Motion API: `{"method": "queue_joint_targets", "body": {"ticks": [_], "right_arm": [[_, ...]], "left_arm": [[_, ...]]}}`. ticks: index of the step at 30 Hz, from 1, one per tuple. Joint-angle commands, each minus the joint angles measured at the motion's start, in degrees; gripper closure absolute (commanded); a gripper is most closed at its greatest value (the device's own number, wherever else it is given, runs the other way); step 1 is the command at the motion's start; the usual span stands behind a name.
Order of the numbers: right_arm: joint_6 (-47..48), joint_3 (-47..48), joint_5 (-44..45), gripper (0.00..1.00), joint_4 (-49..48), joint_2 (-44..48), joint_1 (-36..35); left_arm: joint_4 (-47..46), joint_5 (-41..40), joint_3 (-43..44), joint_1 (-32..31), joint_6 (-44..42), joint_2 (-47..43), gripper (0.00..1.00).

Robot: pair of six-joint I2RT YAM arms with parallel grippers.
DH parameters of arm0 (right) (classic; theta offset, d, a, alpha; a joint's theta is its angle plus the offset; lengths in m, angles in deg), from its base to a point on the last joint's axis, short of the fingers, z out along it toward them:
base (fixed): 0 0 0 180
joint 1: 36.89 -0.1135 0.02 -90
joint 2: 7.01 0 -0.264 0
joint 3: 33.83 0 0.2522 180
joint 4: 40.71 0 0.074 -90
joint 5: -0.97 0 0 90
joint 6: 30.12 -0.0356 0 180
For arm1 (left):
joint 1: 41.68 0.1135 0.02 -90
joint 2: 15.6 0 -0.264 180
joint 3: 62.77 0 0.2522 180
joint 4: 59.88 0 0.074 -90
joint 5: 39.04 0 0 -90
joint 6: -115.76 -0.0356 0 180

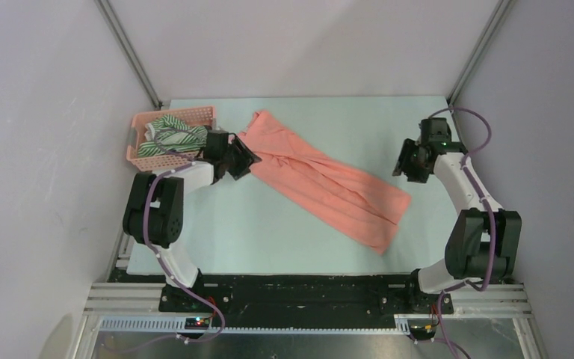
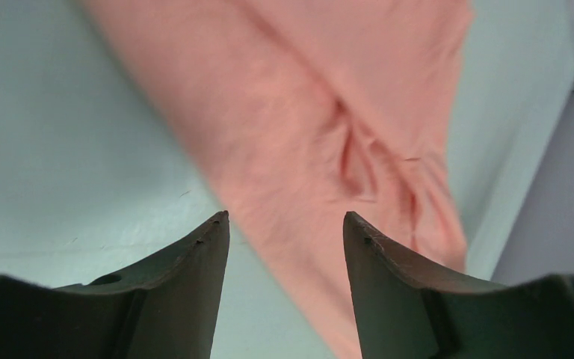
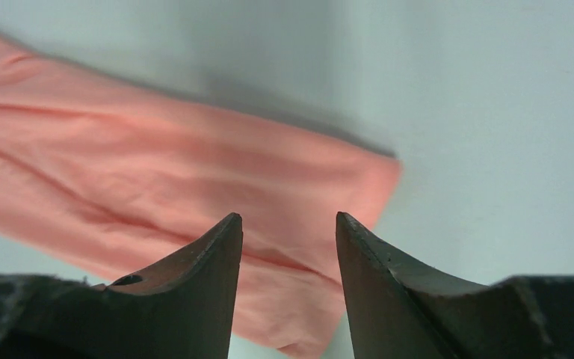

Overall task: Fold and stack the mixed laundry pile
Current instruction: Fold the T-shirt at the center of the board.

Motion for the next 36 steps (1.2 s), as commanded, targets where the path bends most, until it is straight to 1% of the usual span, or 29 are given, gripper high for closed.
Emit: {"method": "queue_joint_targets", "body": {"ticks": [1,3,7,12,17,19,20,21,22,23,24,25,26,27,28,29,30,31,36], "right_arm": [[4.57,-0.11,1.0,0.46,2.87,-3.93,4.94],[5.98,0.5,0.9,0.47,3.08,-6.94,6.81],[7.83,4.48,-3.59,0.5,6.29,-14.88,10.13],[9.6,7.51,-2.3,0.51,7.09,-19.75,11.03],[10.66,8.86,-2.87,0.52,8.3,-23.32,12.51],[10.8,8.87,-4.14,0.54,8.35,-24.24,12.97],[10.77,8.91,-4.39,0.57,8.35,-24.59,13.07],[10.75,8.89,-4.8,0.59,8.48,-24.71,13.26],[10.67,8.85,-5.12,0.63,8.89,-24.86,13.34],[10.57,8.73,-6.02,0.66,9.14,-24.8,13.48],[10.32,8.22,-6.39,0.69,9.14,-24.34,13.5],[9.64,7.75,-6.82,0.71,9.01,-24.01,13.54],[9.22,6.54,-6.87,0.74,8.76,-22.91,13.53],[8.22,4.68,-6.17,0.78,8.12,-22.29,13.57],[7.63,3.74,-5.63,0.86,7.97,-21.09,13.91],[6.2,2.05,-5.44,0.9,7.92,-19.94,14.2],[5.39,1.11,-5.79,0.97,7.7,-19.39,14.59],[4.08,-0.7,-7.06,1.0,7.15,-18.04,14.63],[-2.91,-8.3,-8.13,1.0,5.56,-12.73,14.73]], "left_arm": [[-0.64,-3.79,-2.33,-0.56,1.67,-3.14,0.38],[-0.49,-4.98,-2.9,-0.6,2.3,-2.38,0.38],[-0.21,-7.26,-2.31,-0.38,3.94,0.56,0.38],[0.24,-9.41,0.74,-0.29,5.8,4.15,0.4],[1.45,-10.23,3.27,-0.29,6.52,7.36,0.45],[1.51,-10.6,4.02,-0.22,6.5,8.33,0.5],[1.45,-10.59,4.65,-0.17,6.5,9.1,0.57],[1.48,-10.5,5.03,-0.04,6.39,9.5,0.6],[1.49,-10.41,5.89,0.1,6.27,10.42,0.68],[2.29,-10.3,6.36,0.21,6.02,10.95,0.73],[3.01,-10.22,7.43,0.31,5.86,11.99,0.8],[3.23,-10.1,7.96,0.48,5.59,12.49,0.83],[3.48,-10.03,9.22,0.53,5.43,13.45,0.89],[3.55,-9.76,9.82,0.58,5.33,13.92,0.9],[3.72,-9.65,11.17,0.63,5.13,14.91,0.93],[3.85,-9.38,12.03,0.73,4.98,15.35,0.94],[4.17,-9.14,13.9,0.75,4.53,16.25,0.97],[4.42,-8.94,15.8,0.83,4.33,17.32,0.99],[6.85,-6.8,23.0,0.86,2.99,21.12,1.0]]}}
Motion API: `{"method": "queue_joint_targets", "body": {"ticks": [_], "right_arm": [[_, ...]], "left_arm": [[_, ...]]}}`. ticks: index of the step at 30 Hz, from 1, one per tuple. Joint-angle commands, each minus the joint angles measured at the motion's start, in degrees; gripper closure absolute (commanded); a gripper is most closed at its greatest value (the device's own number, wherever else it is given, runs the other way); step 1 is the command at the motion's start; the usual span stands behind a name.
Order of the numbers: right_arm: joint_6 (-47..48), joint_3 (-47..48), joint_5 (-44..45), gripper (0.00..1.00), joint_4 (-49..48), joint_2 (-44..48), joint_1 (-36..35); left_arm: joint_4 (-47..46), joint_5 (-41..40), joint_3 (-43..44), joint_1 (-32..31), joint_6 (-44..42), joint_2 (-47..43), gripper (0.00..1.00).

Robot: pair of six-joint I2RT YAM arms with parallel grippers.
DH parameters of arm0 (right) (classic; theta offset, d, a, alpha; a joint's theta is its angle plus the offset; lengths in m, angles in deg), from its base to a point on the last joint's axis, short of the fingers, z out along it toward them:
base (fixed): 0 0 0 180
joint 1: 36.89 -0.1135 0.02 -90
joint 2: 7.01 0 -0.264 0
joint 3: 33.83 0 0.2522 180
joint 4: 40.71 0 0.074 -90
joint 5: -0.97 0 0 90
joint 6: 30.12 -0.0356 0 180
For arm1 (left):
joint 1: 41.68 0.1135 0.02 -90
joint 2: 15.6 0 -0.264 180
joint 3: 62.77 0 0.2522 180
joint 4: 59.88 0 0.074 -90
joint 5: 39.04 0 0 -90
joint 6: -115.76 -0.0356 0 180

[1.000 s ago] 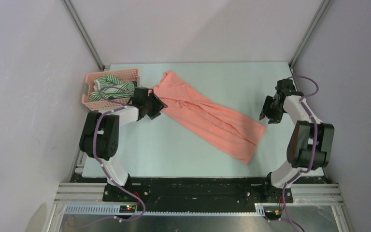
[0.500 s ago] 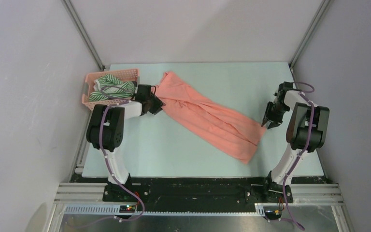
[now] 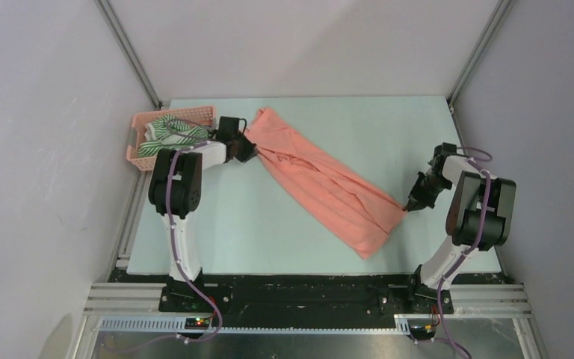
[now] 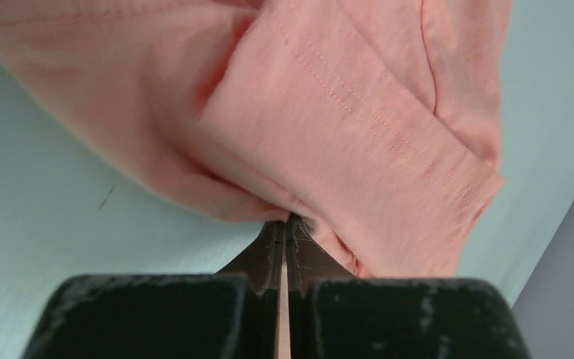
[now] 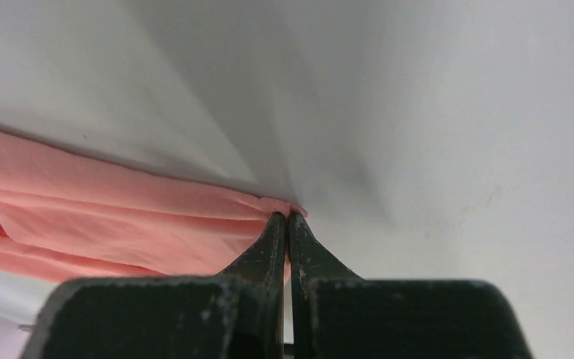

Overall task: Fold and stack the mixed laundry pile
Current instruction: Fold the T-shirt at the center of the board.

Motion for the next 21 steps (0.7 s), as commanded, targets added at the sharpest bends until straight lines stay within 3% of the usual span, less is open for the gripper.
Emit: {"method": "queue_joint_targets", "body": {"ticks": [1,6,10,21], "right_arm": [[-8.72,-7.09,-0.34,1.0,-0.01,6.23,0.27],[-17.03,-16.83,-0.72,1.0,-3.08,11.6,-1.99],[-23.51,-24.0,-0.68,1.0,-6.08,16.14,-7.18],[-38.61,-31.03,0.15,1.0,-6.55,28.14,-23.83]], "left_arm": [[3.03,-0.02,7.16,0.7,-2.81,3.49,1.0],[4.39,1.02,12.81,0.9,-4.32,6.81,1.0],[5.38,6.37,20.87,1.04,-5.05,12.95,1.0],[10.72,10.94,37.25,0.7,-10.65,19.79,1.0]]}}
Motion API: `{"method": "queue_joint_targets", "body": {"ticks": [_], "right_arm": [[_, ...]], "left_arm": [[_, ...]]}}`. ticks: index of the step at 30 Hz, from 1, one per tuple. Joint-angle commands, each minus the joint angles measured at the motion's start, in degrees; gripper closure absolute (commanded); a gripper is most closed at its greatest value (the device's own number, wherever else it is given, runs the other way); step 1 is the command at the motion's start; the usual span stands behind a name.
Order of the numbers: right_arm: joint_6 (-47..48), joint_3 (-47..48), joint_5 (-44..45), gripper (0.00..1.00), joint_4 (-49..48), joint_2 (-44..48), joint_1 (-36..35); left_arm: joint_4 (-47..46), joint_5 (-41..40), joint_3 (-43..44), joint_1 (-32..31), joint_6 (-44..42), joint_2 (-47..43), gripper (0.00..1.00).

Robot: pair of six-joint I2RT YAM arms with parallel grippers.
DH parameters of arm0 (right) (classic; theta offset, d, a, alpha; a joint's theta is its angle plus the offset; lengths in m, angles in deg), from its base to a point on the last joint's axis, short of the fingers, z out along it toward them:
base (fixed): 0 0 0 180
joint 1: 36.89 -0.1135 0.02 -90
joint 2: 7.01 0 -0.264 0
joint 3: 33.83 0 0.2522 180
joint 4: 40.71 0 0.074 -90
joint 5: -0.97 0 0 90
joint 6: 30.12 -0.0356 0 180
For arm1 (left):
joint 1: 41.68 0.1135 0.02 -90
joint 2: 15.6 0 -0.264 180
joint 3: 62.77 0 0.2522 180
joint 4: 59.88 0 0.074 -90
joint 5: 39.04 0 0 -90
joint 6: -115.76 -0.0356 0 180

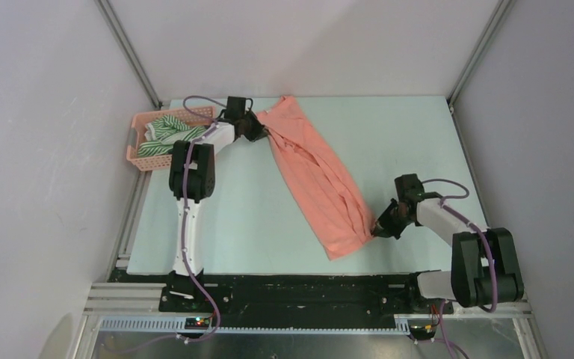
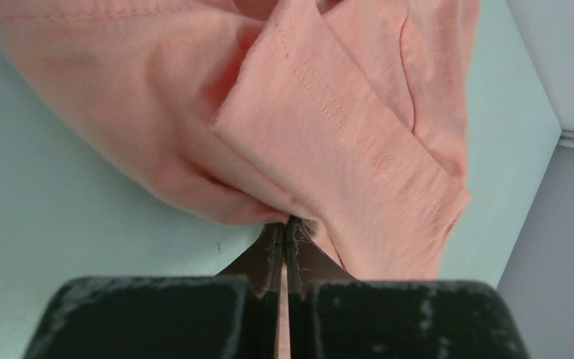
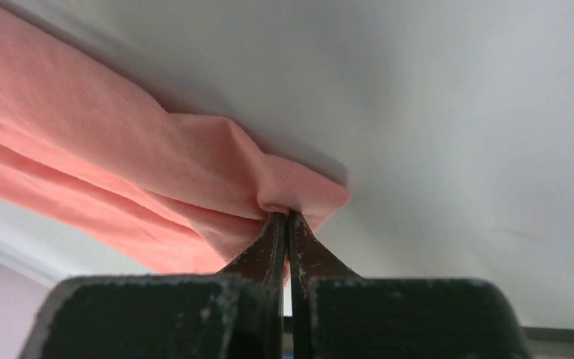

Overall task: Fold and stack the mixed laundry pile
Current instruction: Fold the T-shirt at the center of the board.

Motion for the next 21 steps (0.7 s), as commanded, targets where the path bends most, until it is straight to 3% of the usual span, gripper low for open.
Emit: {"method": "queue_joint_targets", "body": {"ticks": [1,5,8,9,14,21], "right_arm": [[-7.23,-3.14,2.41,1.0,5.16,3.38,-6.11],[-6.91,-3.69,4.42,1.0,6.22,5.79,-6.57],[-5.83,-3.71,4.53,1.0,5.8,6.35,-6.17],[-5.29,-3.71,4.69,1.0,5.3,6.49,-6.19],[-3.29,-3.67,7.79,1.0,4.58,6.8,-6.17],[-0.24,-3.9,8.66,1.0,3.76,8.39,-4.79]], "left_arm": [[3.24,0.66,6.94,0.35,-6.11,0.68,1.0],[7.68,1.41,10.22,0.42,-10.06,0.05,0.96],[9.68,1.64,5.74,0.15,-11.98,-4.7,0.66],[9.75,1.32,3.91,-0.21,-12.14,-6.24,0.63],[9.06,-2.1,-19.21,-2.42,-7.98,-22.07,0.53],[-0.64,-6.55,-52.52,-12.51,-2.17,-46.04,0.52]]}}
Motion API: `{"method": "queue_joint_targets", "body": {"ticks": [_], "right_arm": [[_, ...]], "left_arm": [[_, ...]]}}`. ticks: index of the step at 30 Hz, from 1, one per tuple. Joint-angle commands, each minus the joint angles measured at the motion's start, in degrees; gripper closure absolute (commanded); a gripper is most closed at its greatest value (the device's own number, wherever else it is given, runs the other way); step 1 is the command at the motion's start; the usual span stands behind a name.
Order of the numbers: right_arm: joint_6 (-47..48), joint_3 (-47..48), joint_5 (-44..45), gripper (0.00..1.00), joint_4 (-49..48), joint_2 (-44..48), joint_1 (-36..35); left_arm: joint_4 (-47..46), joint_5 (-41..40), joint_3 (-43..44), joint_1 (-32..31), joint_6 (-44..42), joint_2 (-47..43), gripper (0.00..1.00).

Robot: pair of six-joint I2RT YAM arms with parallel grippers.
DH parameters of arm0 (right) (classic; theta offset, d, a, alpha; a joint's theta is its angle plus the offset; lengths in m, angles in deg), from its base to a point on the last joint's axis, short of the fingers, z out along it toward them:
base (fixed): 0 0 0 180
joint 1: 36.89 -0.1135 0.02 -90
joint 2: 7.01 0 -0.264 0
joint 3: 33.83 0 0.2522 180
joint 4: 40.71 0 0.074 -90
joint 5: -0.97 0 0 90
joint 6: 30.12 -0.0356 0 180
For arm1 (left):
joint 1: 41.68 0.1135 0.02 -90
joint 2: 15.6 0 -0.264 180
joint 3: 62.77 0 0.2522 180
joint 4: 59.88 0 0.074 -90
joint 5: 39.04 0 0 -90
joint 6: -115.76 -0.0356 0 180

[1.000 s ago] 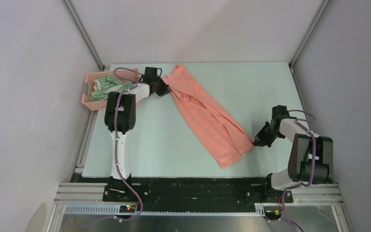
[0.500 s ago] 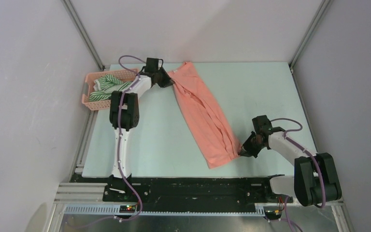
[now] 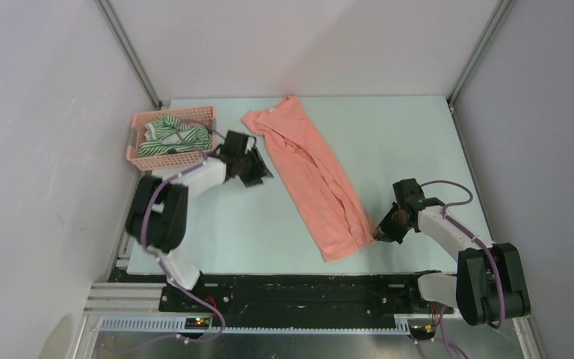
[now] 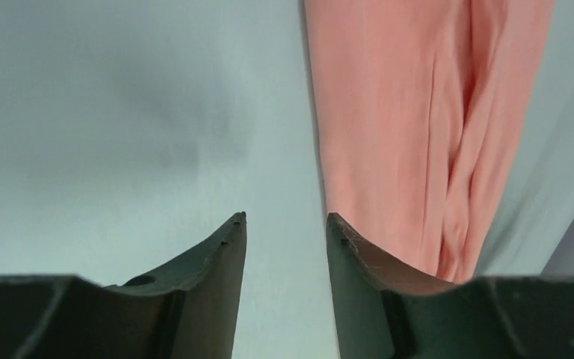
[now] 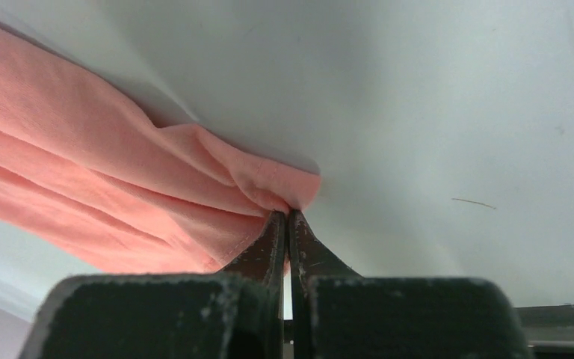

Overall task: Fold and stack the mixed laundry pile
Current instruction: Fold the T-shirt at the center of the board.

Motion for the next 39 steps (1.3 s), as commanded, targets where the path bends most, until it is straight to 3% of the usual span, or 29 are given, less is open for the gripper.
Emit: {"method": "queue_joint_targets", "body": {"ticks": [1,4,8,11,15,22,35,37,39], "right_arm": [[2.55,-0.92,2.45,1.0,0.71,1.74,0.62],[2.56,-1.22,1.37,1.0,-0.38,2.03,0.42],[3.0,-1.41,0.68,1.0,-2.1,1.54,0.45],[3.87,-1.7,0.4,1.0,-3.41,0.67,0.52],[4.22,-2.28,-0.02,1.0,-4.45,0.48,0.66],[4.19,-2.81,0.04,1.0,-4.47,1.43,0.71],[3.44,-3.05,-0.67,1.0,-4.95,2.68,0.83],[3.22,-3.05,-0.74,1.0,-4.91,2.93,0.63],[3.11,-3.05,-0.94,1.0,-4.59,3.24,0.01]], "left_arm": [[-7.68,-1.73,-15.43,-7.33,6.07,-13.78,0.53],[-12.92,-1.0,-25.4,-14.89,11.58,-22.97,0.53],[-16.41,-4.04,-32.33,-25.35,18.69,-27.65,0.54],[-21.32,-5.98,-35.42,-33.09,24.4,-26.48,0.54],[-26.87,-5.92,-35.68,-38.61,29.76,-20.49,0.56],[-27.58,-3.65,-30.5,-42.06,31.5,-12.58,0.58],[-27.54,-2.68,-28.6,-45.43,34.91,-8.0,0.64],[-27.54,-2.7,-28.15,-45.83,34.81,-7.56,0.74],[-27.52,-2.97,-28.34,-45.82,34.72,-8.22,0.89]]}}
